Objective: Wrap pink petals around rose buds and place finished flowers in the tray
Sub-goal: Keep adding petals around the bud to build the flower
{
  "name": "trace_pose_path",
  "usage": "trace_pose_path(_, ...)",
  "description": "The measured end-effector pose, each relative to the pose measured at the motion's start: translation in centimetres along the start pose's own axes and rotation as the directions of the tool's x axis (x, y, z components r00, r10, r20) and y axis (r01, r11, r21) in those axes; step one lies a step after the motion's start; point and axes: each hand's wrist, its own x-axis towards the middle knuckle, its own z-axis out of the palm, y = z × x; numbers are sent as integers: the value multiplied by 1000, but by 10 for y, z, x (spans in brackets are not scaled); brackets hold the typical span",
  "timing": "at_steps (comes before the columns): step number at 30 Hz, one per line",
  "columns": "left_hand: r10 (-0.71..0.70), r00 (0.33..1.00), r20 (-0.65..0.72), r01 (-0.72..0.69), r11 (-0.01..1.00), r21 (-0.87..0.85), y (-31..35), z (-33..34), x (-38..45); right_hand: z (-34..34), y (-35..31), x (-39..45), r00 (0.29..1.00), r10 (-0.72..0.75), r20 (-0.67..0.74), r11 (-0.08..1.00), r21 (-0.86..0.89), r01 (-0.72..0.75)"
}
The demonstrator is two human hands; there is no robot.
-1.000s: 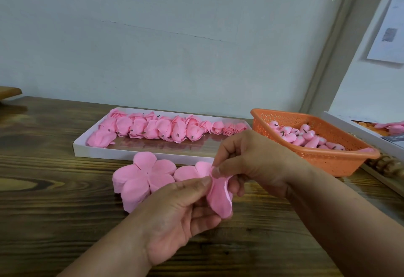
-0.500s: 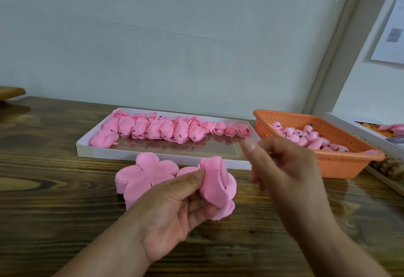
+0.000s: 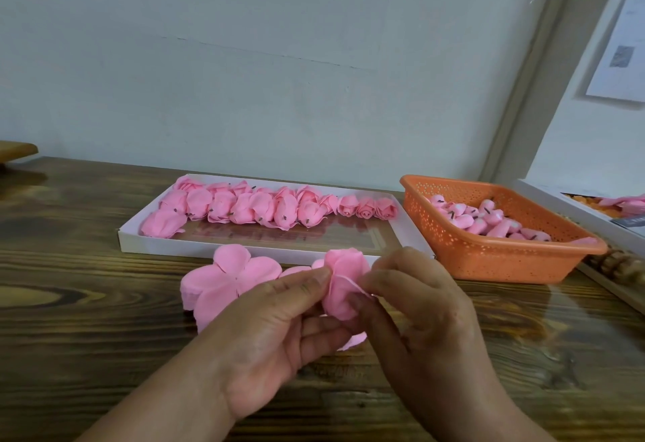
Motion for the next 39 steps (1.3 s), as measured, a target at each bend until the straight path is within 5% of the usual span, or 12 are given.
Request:
trace_pose_path(7, -29, 1000, -6, 29, 1000, -5, 1, 4, -3, -12, 1, 19, 992, 4, 127, 1000, 27, -7)
trace_pose_path(12, -12, 994, 112, 14, 1000, -14, 7, 6, -9, -15, 0, 25, 979, 75, 188, 991, 93, -94)
trace_pose_path(22, 23, 1000, 16, -24, 995, 100, 6, 11, -13, -15, 5, 28, 966, 140, 219, 970, 164, -178)
trace_pose_path(26, -42, 999, 27, 39, 993, 112, 9, 10, -16, -24, 10, 37, 974, -66, 216, 991, 124, 40)
trace_pose_path(30, -121, 988, 101, 109, 987, 118, 13, 9, -18, -37, 11, 46, 872, -284, 398, 958, 152, 242)
trace_pose_path(34, -159, 974, 159, 137, 981, 140, 16, 8, -20, -49, 12, 57, 722, -216, 657, 972, 211, 98)
trace_pose_path(39, -226, 944, 240, 183, 965, 188, 17, 5, -21, -51, 14, 62, 664, -199, 721, 962, 273, -8)
